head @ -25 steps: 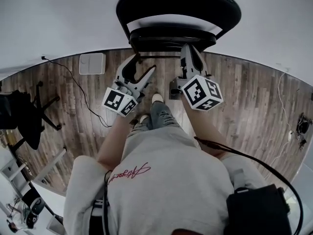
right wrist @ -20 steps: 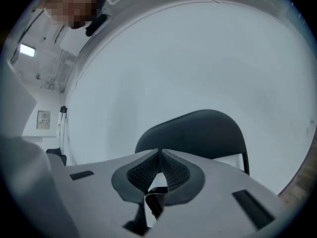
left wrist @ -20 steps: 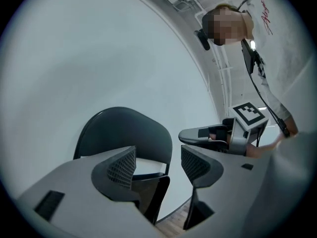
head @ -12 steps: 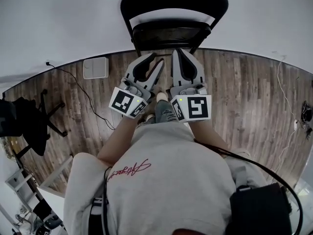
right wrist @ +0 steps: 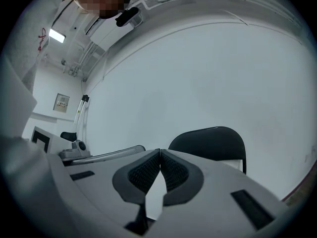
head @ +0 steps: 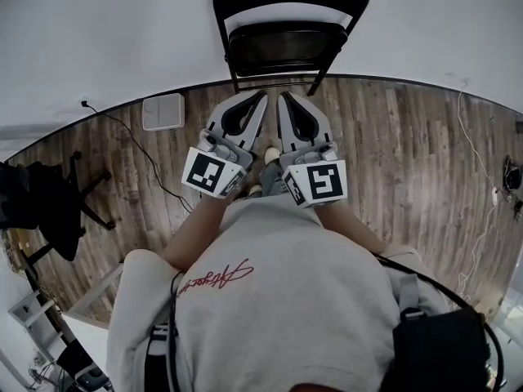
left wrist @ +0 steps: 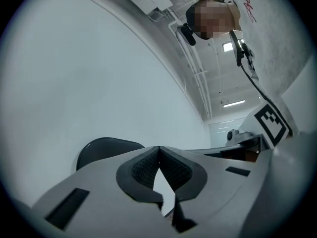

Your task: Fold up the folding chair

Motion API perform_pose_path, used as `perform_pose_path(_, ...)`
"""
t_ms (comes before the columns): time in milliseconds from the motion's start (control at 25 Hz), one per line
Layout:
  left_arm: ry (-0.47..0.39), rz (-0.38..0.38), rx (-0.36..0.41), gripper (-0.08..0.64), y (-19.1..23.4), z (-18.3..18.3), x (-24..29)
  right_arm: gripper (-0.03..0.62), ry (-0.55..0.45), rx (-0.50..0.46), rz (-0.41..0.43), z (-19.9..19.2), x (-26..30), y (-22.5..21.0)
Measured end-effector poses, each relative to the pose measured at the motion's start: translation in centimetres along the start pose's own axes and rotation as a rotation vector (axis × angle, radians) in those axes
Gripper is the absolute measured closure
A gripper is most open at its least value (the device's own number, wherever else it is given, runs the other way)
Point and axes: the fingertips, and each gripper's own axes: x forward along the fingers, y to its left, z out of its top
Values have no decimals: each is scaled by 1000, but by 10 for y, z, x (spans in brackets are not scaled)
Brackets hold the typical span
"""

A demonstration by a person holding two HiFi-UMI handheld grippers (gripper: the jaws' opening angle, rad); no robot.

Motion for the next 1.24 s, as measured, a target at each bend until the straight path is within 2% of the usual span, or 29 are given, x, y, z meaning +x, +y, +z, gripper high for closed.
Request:
perform_pose_path(160,24,27,27,545,-4,5,-23,574,16,47,-3,-1,-15,17)
perform_pose_path(600,32,2,21,543,-27,11,-55,575,30,-11,15,7,-44,55)
perform_pose_path(1240,-21,-1,26,543,-23,29,-51,575,-9,-57,27,28,-43,57)
